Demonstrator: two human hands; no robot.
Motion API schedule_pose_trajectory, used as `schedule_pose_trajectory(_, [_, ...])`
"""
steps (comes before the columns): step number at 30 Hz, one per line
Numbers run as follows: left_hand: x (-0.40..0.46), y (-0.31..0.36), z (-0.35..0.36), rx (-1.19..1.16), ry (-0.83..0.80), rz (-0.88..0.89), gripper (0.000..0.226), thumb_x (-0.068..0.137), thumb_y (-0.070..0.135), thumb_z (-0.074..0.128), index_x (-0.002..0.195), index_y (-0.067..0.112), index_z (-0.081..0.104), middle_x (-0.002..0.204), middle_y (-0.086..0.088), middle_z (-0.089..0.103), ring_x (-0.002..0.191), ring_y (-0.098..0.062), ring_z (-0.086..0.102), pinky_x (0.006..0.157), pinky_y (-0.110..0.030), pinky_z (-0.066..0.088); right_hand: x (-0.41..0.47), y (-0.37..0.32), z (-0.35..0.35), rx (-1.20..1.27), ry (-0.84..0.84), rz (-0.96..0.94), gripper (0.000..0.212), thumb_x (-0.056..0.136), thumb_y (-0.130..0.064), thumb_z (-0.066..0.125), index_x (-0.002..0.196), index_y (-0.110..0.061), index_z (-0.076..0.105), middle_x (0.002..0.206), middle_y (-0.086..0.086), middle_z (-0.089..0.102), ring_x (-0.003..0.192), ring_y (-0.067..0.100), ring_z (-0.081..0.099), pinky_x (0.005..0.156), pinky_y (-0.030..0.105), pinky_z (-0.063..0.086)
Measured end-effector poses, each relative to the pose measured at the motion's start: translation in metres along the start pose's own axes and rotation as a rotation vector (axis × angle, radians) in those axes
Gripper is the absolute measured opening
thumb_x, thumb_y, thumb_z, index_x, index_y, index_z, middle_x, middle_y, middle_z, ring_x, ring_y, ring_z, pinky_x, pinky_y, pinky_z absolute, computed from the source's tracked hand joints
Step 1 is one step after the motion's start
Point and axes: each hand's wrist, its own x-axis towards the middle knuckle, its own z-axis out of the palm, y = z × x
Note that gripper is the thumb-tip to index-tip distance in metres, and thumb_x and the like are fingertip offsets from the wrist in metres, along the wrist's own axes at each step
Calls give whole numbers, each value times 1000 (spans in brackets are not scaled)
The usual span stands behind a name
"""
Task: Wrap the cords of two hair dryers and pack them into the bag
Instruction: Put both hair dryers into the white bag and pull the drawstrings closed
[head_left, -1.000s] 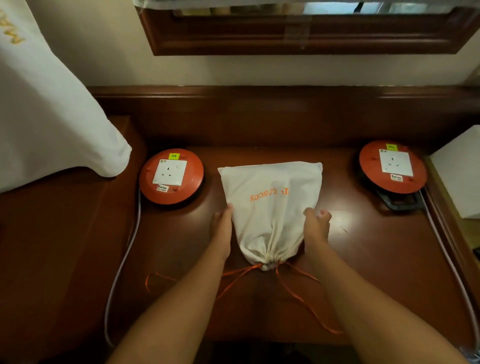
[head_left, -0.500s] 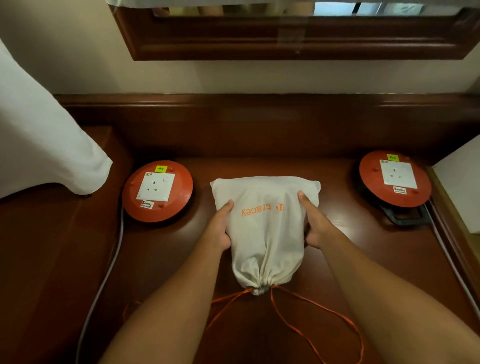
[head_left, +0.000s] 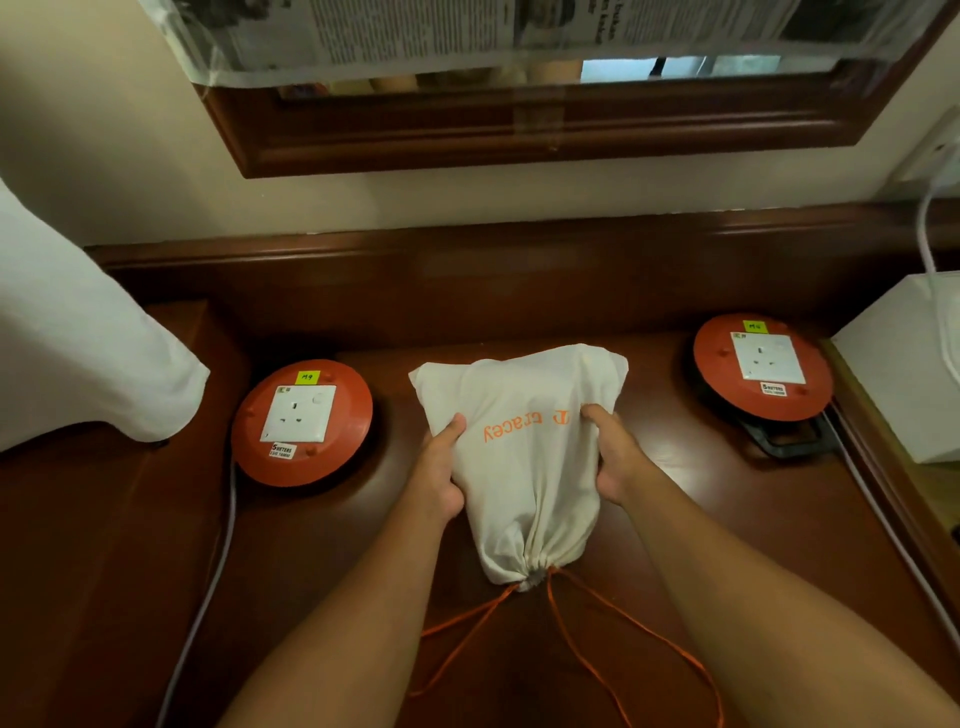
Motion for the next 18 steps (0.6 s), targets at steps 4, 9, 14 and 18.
schedule_pose_trajectory(4, [10, 10, 9, 11, -34, 53, 40, 88, 28, 68, 127, 21, 59, 115, -11, 70, 103, -34, 67, 92, -55, 51, 2, -16, 6, 2, -19, -13, 84, 54, -67, 78, 128, -36, 52, 117, 2, 69, 104, 30, 68, 90, 53, 51])
schedule_pose_trajectory(9, [29, 22, 30, 7, -56, 93, 37, 89, 24, 67, 125, 19, 59, 114, -12, 70, 102, -32, 68, 92, -55, 51, 18, -35, 8, 12, -31, -73, 97, 46, -74, 79, 131, -35, 51, 120, 2, 69, 105, 29, 68, 91, 53, 52])
schedule_pose_trajectory(14, [46, 28, 39, -31, -37, 102, 37, 91, 22, 66, 126, 20, 56, 115, -11, 69, 103, -32, 67, 94, -55, 50, 32, -50, 15, -1, -76, -99, 89, 55, -75, 72, 132, -35, 50, 119, 2, 69, 104, 27, 69, 91, 50, 53])
schedule_pose_trajectory(18, [58, 32, 40, -35, -7, 118, 37, 92, 22, 65, 127, 19, 54, 118, -12, 68, 105, -32, 66, 95, -55, 50, 44, -53, 20, -14, -102, -89, 86, 57, -72, 71, 132, -36, 51, 119, 0, 69, 106, 25, 68, 94, 48, 51])
